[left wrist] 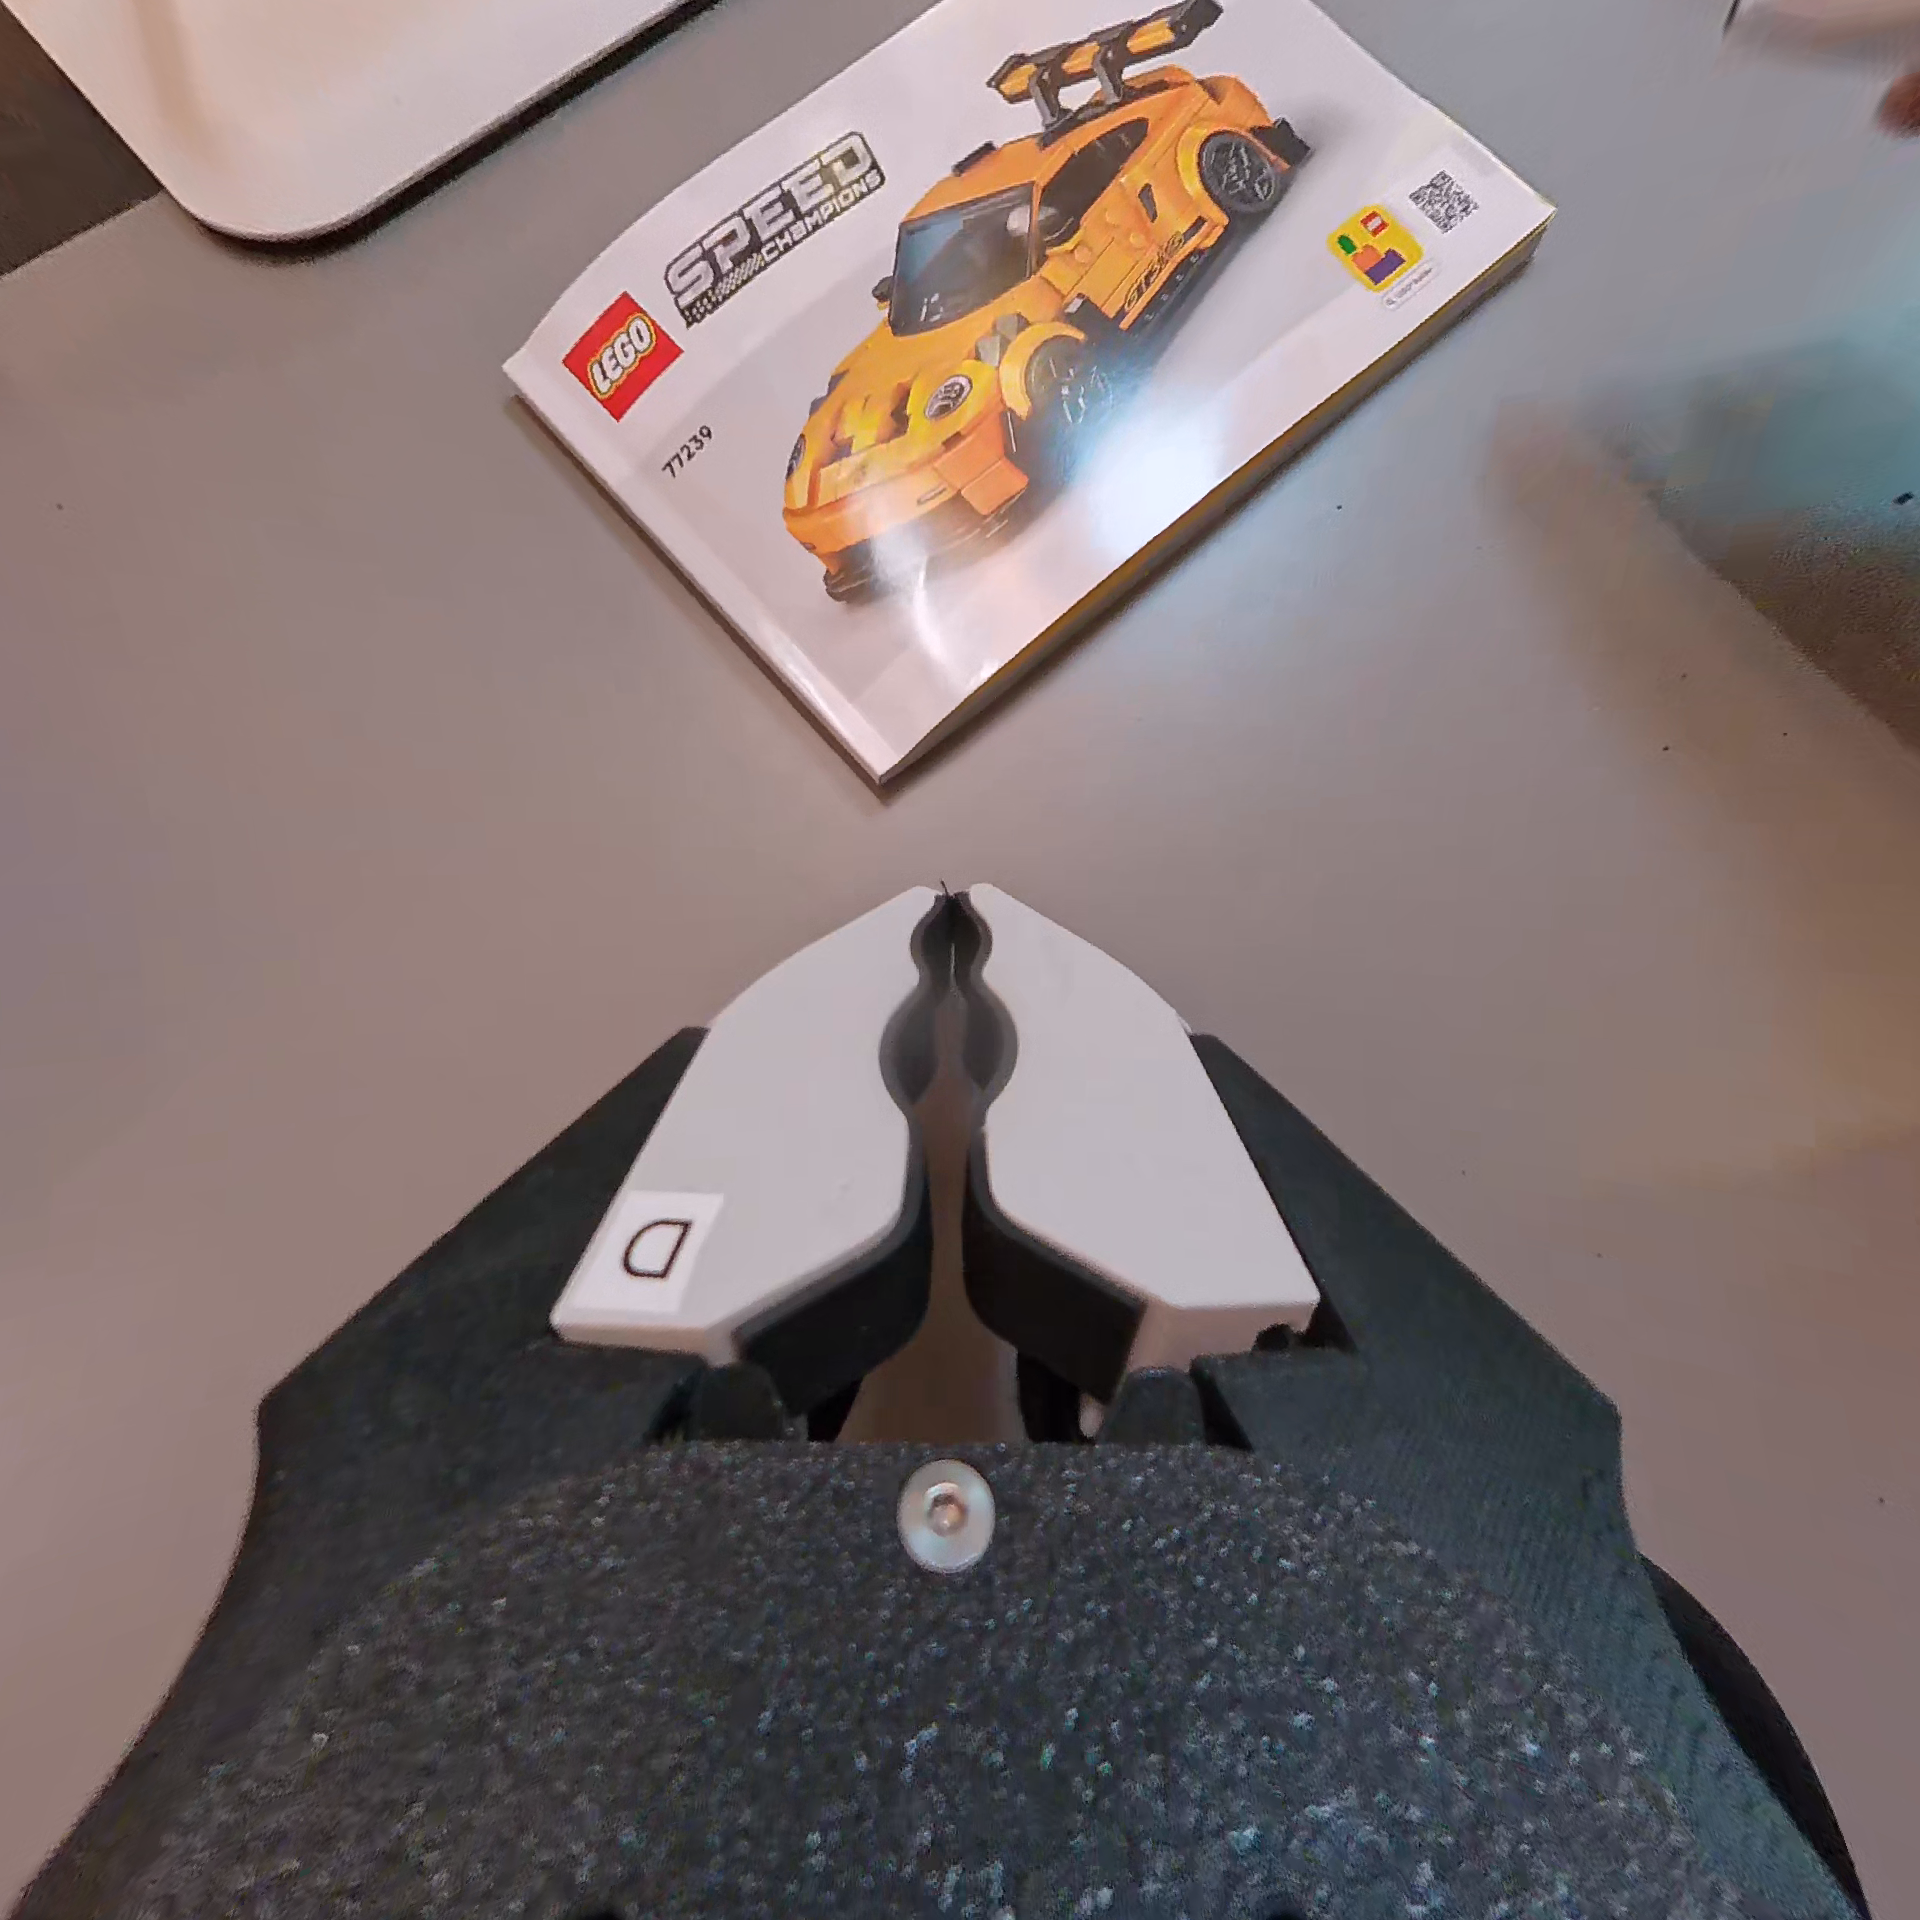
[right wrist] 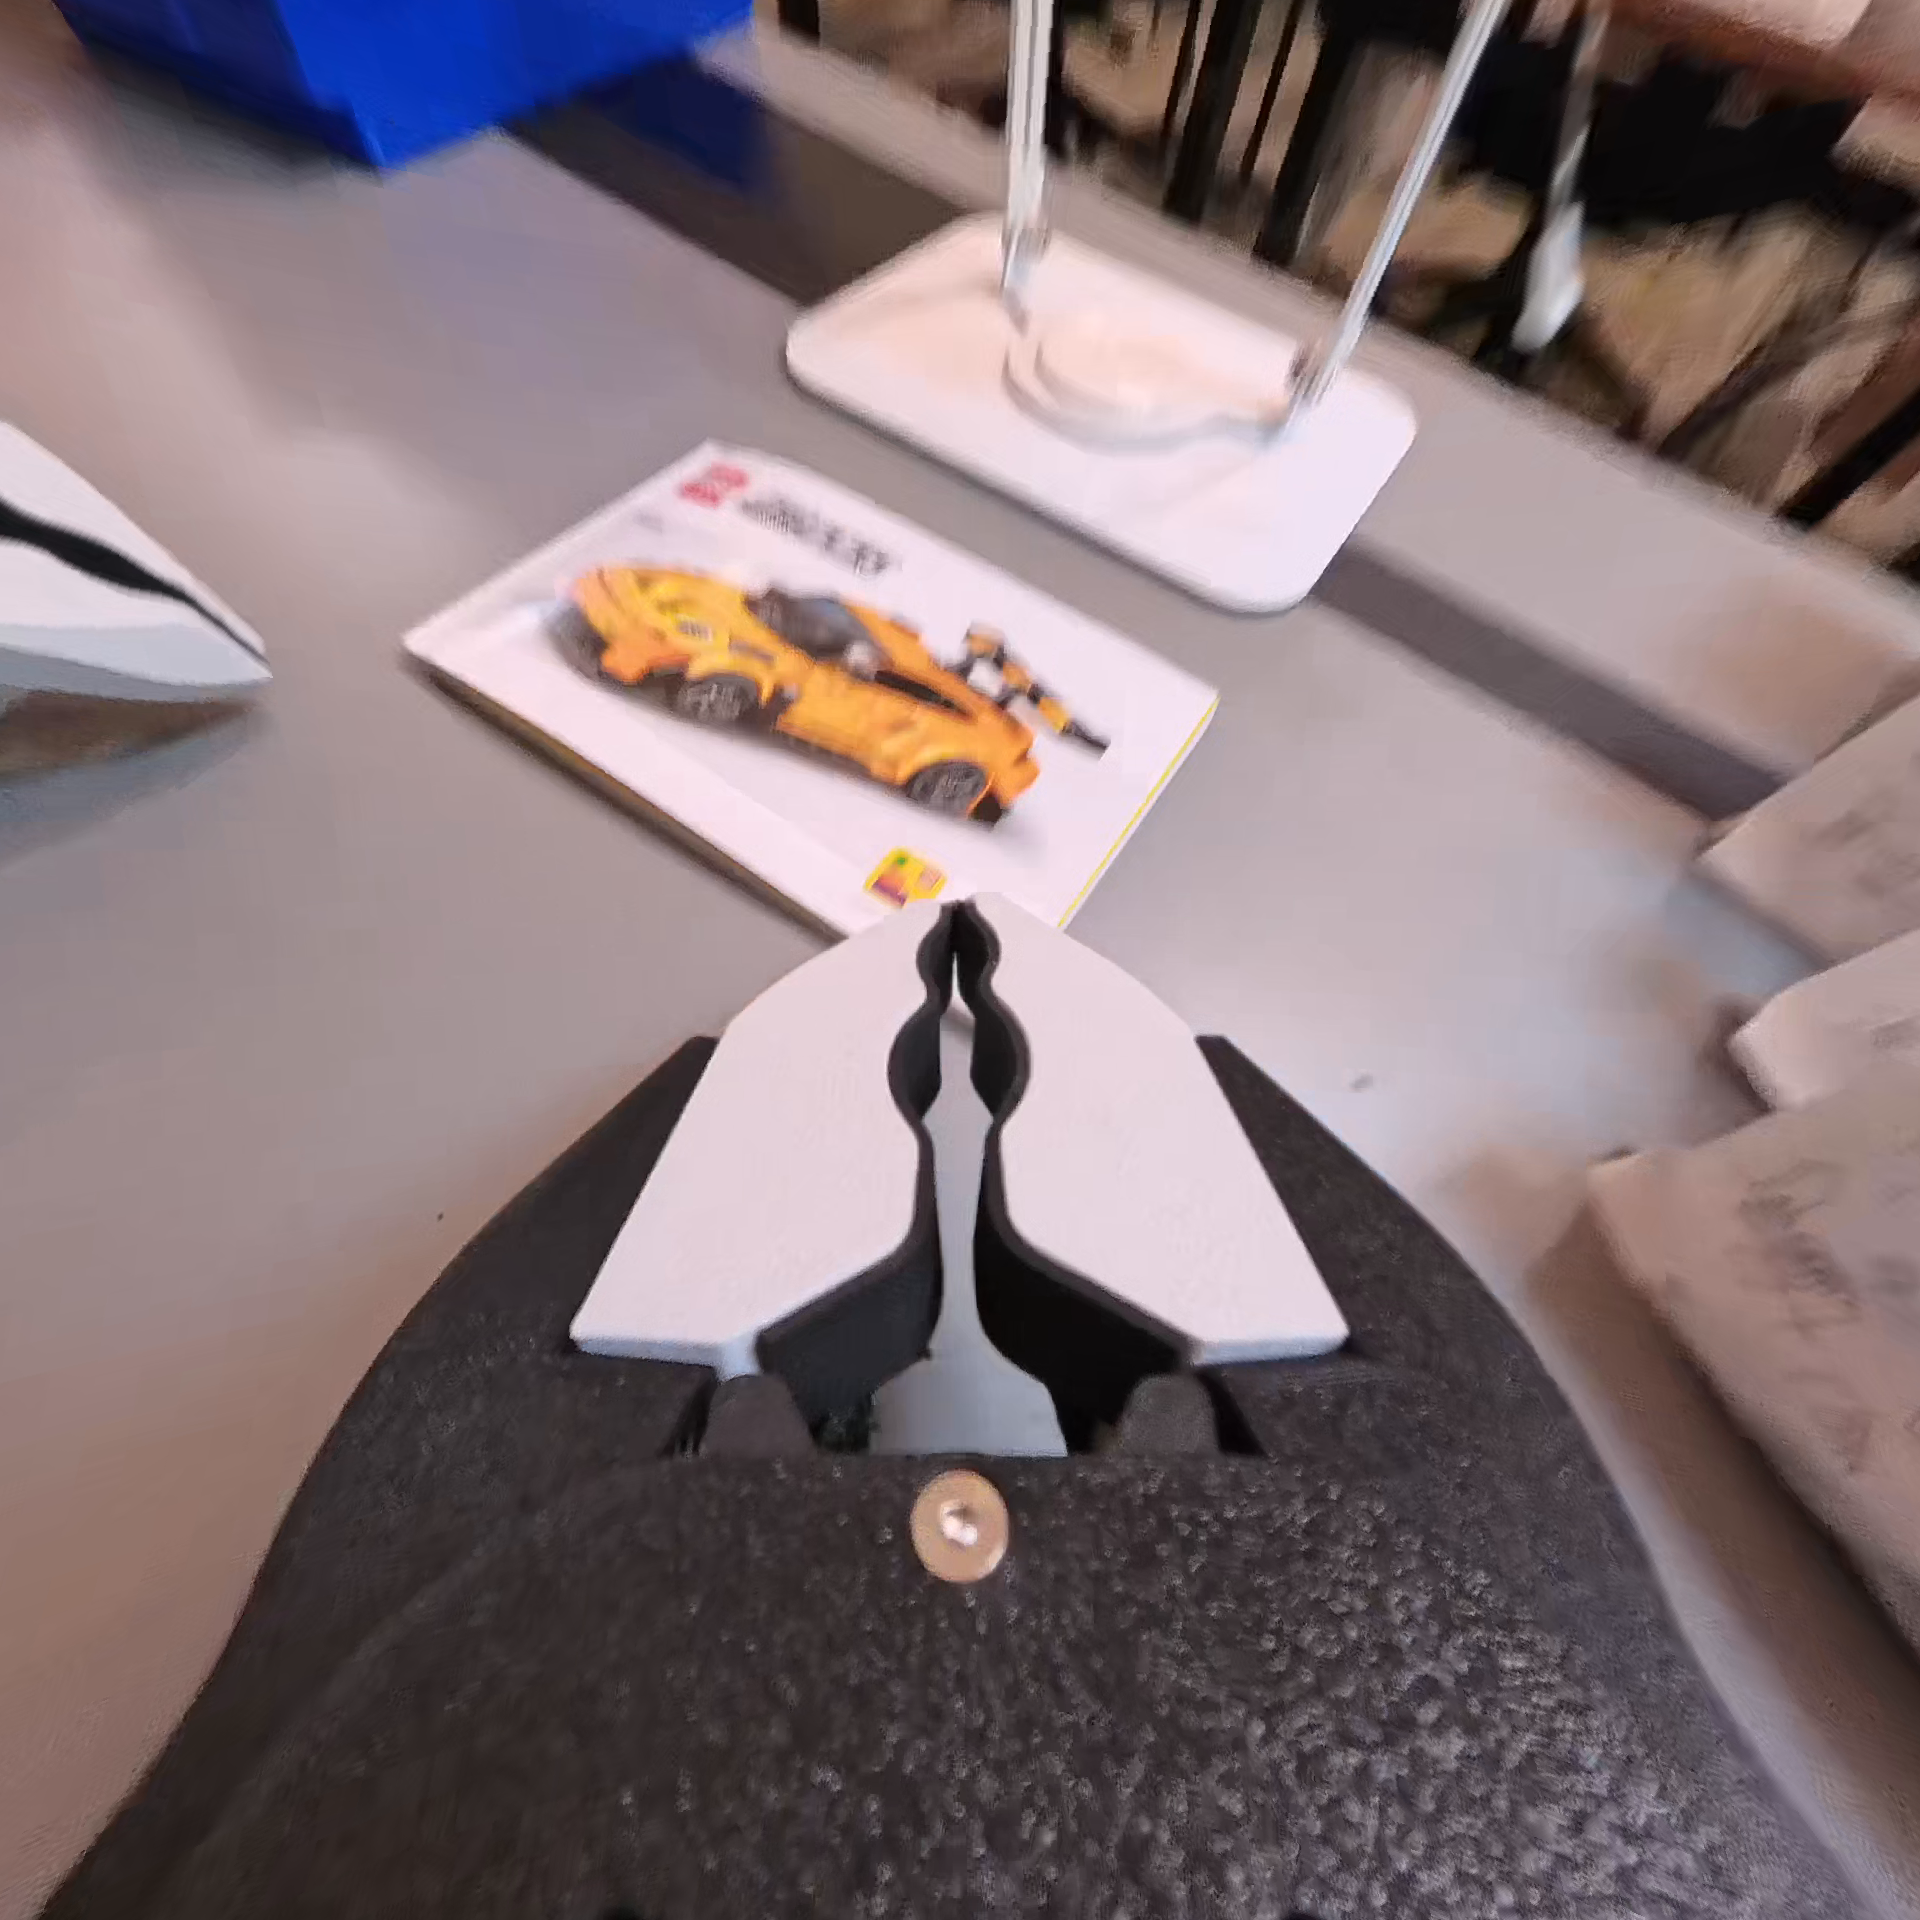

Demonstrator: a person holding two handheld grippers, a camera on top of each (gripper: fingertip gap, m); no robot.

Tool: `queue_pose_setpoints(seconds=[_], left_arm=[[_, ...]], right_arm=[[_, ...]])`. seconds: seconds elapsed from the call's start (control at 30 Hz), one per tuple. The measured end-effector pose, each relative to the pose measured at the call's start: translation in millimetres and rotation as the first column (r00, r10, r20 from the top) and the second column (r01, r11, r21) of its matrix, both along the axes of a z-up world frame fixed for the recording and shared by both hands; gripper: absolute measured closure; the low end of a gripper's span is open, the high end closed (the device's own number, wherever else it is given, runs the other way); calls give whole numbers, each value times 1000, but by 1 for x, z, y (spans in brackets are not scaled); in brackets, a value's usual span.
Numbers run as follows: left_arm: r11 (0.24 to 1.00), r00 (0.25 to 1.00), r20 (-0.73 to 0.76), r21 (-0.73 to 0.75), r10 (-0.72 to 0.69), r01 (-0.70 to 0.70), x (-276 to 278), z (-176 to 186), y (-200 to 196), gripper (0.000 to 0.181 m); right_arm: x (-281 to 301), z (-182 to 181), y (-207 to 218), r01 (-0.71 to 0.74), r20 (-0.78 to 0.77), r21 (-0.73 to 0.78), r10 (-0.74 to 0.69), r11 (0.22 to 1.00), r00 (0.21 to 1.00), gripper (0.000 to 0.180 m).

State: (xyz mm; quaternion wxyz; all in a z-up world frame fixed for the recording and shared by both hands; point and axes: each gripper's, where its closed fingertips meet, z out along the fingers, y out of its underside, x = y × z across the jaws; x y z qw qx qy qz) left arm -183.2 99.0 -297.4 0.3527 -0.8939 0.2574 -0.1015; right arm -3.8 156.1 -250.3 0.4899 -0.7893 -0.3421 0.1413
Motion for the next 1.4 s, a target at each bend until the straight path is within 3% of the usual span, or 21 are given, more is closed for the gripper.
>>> queue_pose_setpoints(seconds=[0.03,0.1,0.13,0.27,0.37,0.5,0.63,0.77,0.93,1.1,1.2,1.4], left_arm=[[1000,1000,5,9,-6,6,1,2,0,181],[999,1000,22,31,-22,21,3,7,0,177],[999,999,34,39,-29,28,5,9,-1,175],[995,995,84,80,-62,55,10,21,-2,173],[990,989,116,123,-87,73,12,32,-3,174],[986,990,110,146,-93,77,12,33,-1,174],[987,992,83,137,-97,85,15,27,2,173],[988,992,70,122,-104,96,20,23,6,169],[982,979,128,116,-161,146,32,23,6,161],[978,970,167,139,-179,157,32,27,9,159],[977,970,169,146,-177,153,29,27,10,159],[977,967,187,157,-175,146,29,28,12,161]], right_arm=[[5,16,4,-1,-6,69,1,998,1000,180],[20,52,15,6,-25,190,-2,982,1000,177],[29,70,19,-6,-31,233,13,972,999,163],[94,141,53,67,-44,423,-53,904,998,138],[150,166,98,89,43,460,-123,883,991,110],[216,149,175,46,255,310,-129,950,958,74],[270,109,238,6,483,64,-36,998,875,58],[287,78,274,-27,640,-150,118,988,759,49],[285,58,298,-25,688,-334,262,942,677,36],[288,30,303,7,668,-490,371,871,645,36],[294,22,317,17,746,-440,355,898,564,47],[289,24,312,18,772,-424,351,906,530,51]])
